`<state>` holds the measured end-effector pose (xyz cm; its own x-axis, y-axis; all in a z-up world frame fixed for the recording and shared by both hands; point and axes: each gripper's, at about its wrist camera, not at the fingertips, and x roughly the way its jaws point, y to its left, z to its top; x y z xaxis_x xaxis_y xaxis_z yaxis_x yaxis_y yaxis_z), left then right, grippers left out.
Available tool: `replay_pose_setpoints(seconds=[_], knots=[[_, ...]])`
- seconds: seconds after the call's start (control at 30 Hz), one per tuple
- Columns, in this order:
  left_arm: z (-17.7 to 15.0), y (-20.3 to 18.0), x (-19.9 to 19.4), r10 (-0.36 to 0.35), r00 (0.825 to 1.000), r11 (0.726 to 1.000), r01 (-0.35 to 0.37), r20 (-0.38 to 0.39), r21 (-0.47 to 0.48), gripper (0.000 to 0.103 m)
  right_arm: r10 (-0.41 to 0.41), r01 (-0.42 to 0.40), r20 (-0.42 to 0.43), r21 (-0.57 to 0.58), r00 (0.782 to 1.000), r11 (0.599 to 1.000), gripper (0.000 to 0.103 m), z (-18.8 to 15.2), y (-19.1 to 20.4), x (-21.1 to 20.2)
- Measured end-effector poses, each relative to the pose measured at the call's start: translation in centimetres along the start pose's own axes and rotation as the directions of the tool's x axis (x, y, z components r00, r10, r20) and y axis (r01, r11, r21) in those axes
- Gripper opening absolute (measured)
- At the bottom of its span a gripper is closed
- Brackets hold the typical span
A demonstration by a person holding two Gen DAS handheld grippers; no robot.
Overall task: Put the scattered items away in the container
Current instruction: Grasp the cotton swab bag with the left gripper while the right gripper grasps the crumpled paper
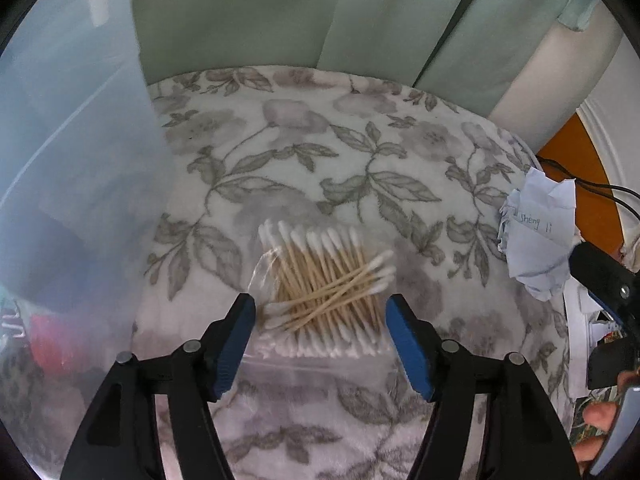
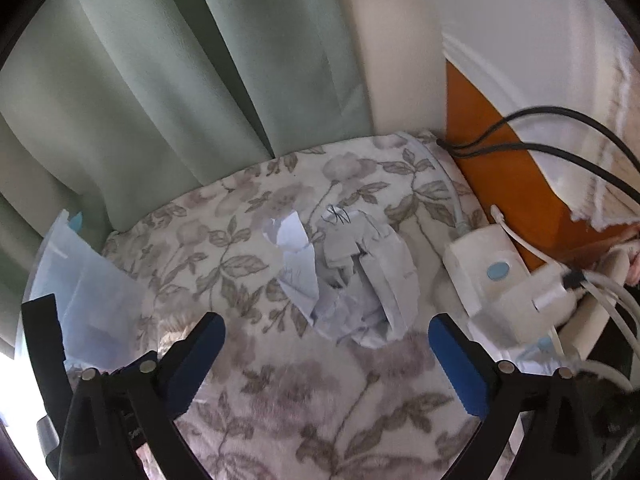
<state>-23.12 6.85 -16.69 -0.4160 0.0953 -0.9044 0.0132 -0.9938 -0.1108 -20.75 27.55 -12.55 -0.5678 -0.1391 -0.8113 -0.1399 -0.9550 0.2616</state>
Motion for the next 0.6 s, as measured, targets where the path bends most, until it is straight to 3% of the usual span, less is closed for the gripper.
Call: replay_pose_setpoints(seconds=[0.17,0.33,0.6], knots=[[0.0,0.8,1.0,-0.018,1.000,0.999,0.017,-0.014,-0.032,0.078,-0.020,0.021,0.010,-0.034,1.000,0.999,0.103,1.0,0.5,1.2],[-0.2,0.9,1.3,-0.021,1.000,0.999,0.021,-0.005,-0.028,0.081,-0.103,0.103,0.015,-0.072,0.995,0.992,0.103,1.1,1.4,2.1],[-0.9,-0.2,1.7,0.008,1.000,0.999,-0.008,0.014,0.045,0.090,-0.085,0.089,0.037,-0.157,0.996,0.983,0.103,1.5,2.8,2.1]])
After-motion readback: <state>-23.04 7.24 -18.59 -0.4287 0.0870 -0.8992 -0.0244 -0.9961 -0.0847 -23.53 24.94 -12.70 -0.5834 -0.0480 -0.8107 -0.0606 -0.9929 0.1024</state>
